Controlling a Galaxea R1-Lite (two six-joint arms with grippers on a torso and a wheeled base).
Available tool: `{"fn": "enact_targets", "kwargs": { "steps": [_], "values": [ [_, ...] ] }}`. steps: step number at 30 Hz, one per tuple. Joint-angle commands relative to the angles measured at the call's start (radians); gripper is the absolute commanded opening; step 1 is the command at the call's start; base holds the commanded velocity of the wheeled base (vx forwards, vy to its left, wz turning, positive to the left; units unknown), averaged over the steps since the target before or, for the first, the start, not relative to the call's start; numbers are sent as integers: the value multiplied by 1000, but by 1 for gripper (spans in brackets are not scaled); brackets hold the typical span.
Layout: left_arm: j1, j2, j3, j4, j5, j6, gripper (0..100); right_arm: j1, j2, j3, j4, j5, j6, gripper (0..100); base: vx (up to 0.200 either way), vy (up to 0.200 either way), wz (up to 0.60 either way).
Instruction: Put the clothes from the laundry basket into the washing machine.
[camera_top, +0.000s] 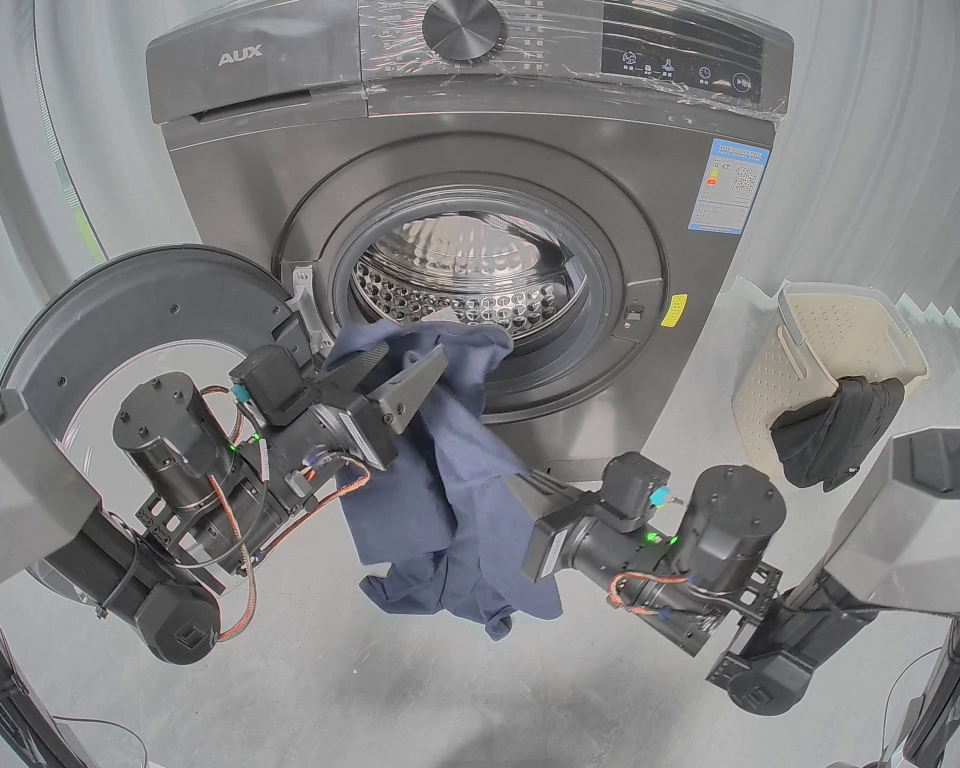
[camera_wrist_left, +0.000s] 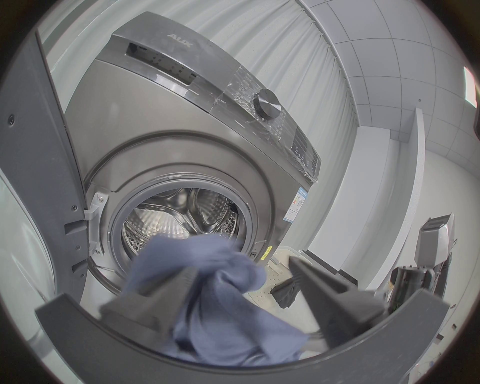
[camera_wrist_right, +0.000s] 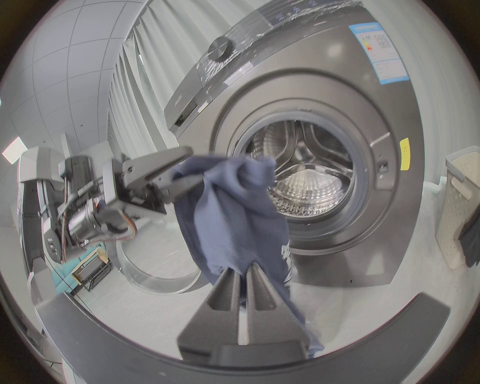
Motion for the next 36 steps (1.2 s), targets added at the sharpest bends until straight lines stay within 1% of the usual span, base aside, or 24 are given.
{"fn": "enact_targets", "kwargs": {
  "steps": [1, 2, 4, 11, 19, 22, 29, 31, 33, 34, 35, 36],
  "values": [
    [14, 10, 4, 4, 1, -22, 100, -44, -110, 39, -3, 4, 0, 0, 0, 0, 0],
    [25, 30, 2, 4, 3, -22, 100, -64, -134, 41, -3, 4, 0, 0, 0, 0, 0],
    [34, 45, 4, 4, 3, -24, 100, -82, -150, 38, -3, 7, 0, 0, 0, 0, 0],
    [46, 77, 25, 4, 1, -25, 100, -94, -169, -22, -3, 10, -2, 0, 0, 0, 0],
    [46, 122, 47, 4, 1, -19, 100, -64, -189, -31, -5, 24, -5, 0, 0, 0, 0],
    [48, 148, 51, 4, 3, -18, 100, -53, -202, -28, -5, 40, -5, 0, 0, 0, 0],
    [54, 189, 57, 3, 4, -12, 100, -30, -219, -22, -5, 41, -5, 0, 0, 0, 0],
    [54, 192, 57, 3, 6, -12, 100, -18, -225, -17, -5, 49, -5, 0, 0, 0, 0],
    [56, 200, 56, 3, 6, -12, 100, -4, -231, -4, -9, 78, -5, 0, 0, 0, 0],
    [56, 202, 54, 3, 6, -12, 100, -2, -231, -2, -9, 81, -5, 0, 0, 0, 0],
    [63, 211, 48, 3, 4, -12, 100, 4, -245, 19, -13, 104, -5, 0, 0, 0, 0],
    [66, 215, 47, 3, 4, -12, 100, 7, -249, 30, -13, 110, -5, 0, 0, 0, 0]
  ]
}}
